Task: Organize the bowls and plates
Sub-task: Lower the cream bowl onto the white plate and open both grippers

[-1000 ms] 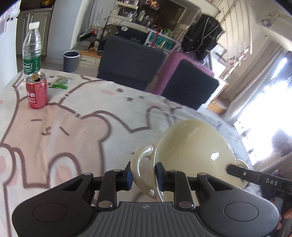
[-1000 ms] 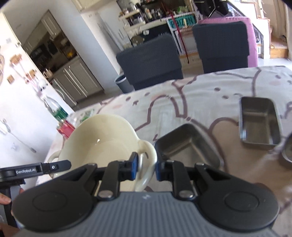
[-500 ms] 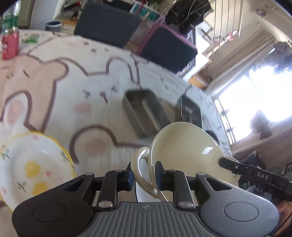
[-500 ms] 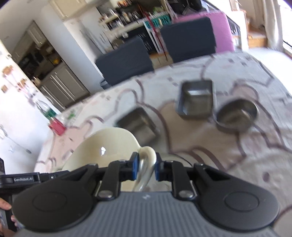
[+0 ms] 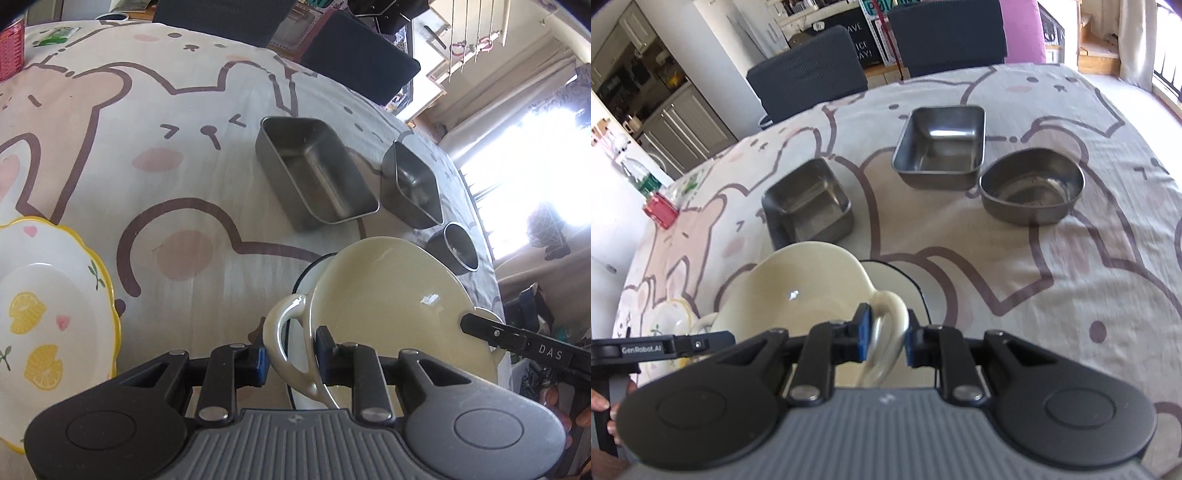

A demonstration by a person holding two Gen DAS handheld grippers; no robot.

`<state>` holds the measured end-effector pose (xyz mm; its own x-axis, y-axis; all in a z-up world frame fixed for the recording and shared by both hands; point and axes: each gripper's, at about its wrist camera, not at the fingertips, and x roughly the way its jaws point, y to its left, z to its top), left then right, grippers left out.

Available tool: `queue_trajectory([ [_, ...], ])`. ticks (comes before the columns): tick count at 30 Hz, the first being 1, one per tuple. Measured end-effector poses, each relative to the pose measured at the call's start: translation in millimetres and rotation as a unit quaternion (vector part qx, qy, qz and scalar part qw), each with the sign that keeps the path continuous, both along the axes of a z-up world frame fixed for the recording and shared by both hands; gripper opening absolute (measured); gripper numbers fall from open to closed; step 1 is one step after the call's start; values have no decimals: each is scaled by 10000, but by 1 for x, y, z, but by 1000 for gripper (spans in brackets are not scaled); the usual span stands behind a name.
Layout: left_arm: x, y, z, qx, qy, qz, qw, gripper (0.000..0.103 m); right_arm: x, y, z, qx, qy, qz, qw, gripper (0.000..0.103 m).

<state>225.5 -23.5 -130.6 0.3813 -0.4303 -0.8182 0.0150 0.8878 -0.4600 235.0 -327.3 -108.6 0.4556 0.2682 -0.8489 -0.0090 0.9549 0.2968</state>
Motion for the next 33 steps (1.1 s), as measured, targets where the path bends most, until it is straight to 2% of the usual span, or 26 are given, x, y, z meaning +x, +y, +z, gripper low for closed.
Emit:
queue_trajectory([
  [9,5,-8,-21,80,230,-77,9997,30,11,0,-17,-201,282,10,9994,23],
  [18,7,-12,-19,224,91,-109,9996,30,19,0,-23,-309,240,116,9992,24],
  [23,9,-12,-20,330,114,-195,9992,31,22,-6,-29,-93,490,196,9986,24],
  [28,7,-17,-18,549,-11,-442,9975,32,22,-4,-33,-198,565,382,9975,25],
  [33,8,-17,-18,546,2,-469,9974,32,24,-3,-34,-225,594,414,9971,25],
])
